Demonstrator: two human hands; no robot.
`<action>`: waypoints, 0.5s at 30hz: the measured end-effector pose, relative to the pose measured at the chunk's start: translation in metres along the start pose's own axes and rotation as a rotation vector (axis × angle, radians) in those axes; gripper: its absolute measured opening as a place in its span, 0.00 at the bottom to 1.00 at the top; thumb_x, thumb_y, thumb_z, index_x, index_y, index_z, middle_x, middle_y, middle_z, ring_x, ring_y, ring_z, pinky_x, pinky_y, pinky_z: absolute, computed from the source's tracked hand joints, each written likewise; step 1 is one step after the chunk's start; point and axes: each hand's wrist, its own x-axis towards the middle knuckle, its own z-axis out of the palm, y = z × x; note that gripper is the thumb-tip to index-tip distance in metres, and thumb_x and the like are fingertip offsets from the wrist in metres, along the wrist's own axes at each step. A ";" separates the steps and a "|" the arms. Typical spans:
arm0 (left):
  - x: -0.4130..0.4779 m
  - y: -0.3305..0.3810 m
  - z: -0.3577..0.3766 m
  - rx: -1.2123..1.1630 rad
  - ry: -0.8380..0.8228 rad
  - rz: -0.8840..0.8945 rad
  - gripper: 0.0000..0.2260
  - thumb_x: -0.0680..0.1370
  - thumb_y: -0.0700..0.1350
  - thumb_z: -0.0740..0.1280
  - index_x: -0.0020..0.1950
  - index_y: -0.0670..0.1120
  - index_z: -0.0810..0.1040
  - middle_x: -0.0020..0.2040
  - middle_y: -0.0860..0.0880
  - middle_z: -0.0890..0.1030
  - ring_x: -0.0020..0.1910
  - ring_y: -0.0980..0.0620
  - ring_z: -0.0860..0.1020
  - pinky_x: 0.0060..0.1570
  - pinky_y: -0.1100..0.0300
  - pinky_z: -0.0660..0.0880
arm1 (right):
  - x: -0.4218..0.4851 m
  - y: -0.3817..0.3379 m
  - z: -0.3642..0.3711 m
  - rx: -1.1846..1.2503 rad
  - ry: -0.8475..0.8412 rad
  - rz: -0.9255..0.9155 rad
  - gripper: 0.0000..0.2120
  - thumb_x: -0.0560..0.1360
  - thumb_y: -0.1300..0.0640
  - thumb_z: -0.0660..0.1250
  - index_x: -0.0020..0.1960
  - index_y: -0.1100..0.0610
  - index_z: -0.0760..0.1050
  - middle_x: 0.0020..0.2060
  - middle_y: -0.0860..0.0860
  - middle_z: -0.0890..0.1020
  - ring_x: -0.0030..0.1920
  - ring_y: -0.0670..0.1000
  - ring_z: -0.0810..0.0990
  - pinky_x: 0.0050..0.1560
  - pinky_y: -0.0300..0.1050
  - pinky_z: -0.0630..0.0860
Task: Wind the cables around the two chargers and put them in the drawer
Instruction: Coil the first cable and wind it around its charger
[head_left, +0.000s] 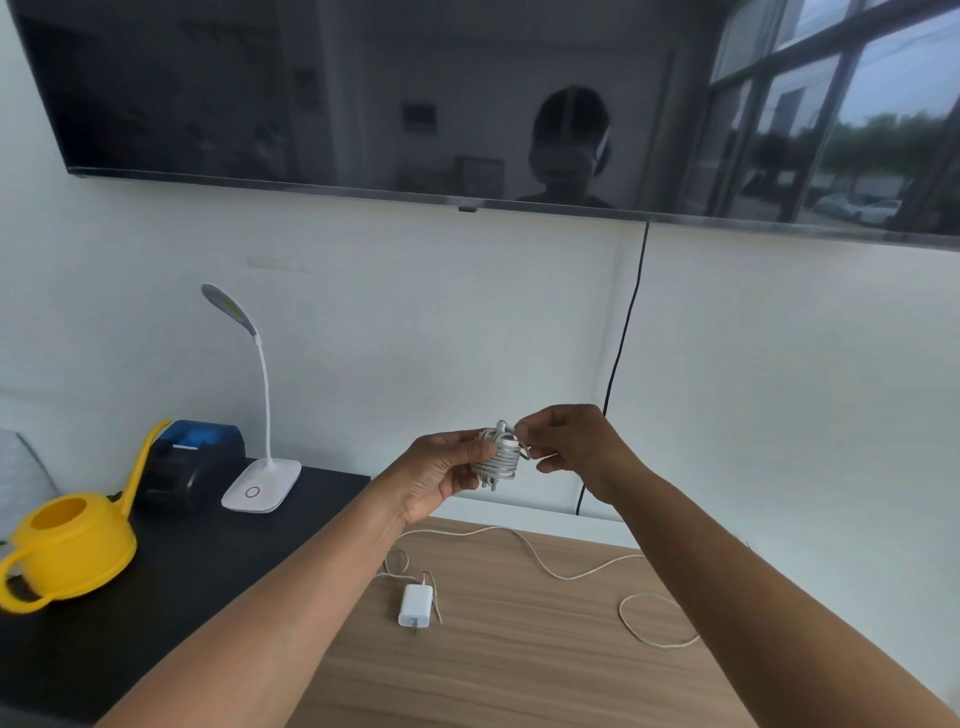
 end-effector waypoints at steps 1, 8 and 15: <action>0.000 0.001 0.000 0.015 -0.007 0.002 0.21 0.62 0.42 0.80 0.53 0.40 0.85 0.45 0.44 0.84 0.37 0.53 0.79 0.30 0.66 0.74 | -0.001 0.000 0.000 0.037 0.002 0.020 0.01 0.73 0.65 0.72 0.44 0.60 0.81 0.34 0.54 0.81 0.32 0.49 0.77 0.34 0.41 0.77; -0.003 0.012 0.005 0.230 0.044 0.030 0.18 0.67 0.39 0.77 0.56 0.39 0.83 0.47 0.43 0.83 0.42 0.51 0.80 0.31 0.64 0.73 | -0.001 0.004 -0.007 0.006 -0.062 0.080 0.04 0.73 0.63 0.72 0.47 0.64 0.83 0.34 0.54 0.82 0.32 0.48 0.77 0.33 0.39 0.77; -0.002 0.012 0.011 0.339 0.124 0.037 0.17 0.64 0.38 0.80 0.50 0.41 0.81 0.44 0.44 0.82 0.40 0.50 0.80 0.29 0.62 0.74 | -0.006 0.008 0.001 -0.094 0.071 0.022 0.04 0.72 0.63 0.69 0.42 0.64 0.82 0.31 0.52 0.81 0.31 0.47 0.75 0.30 0.38 0.71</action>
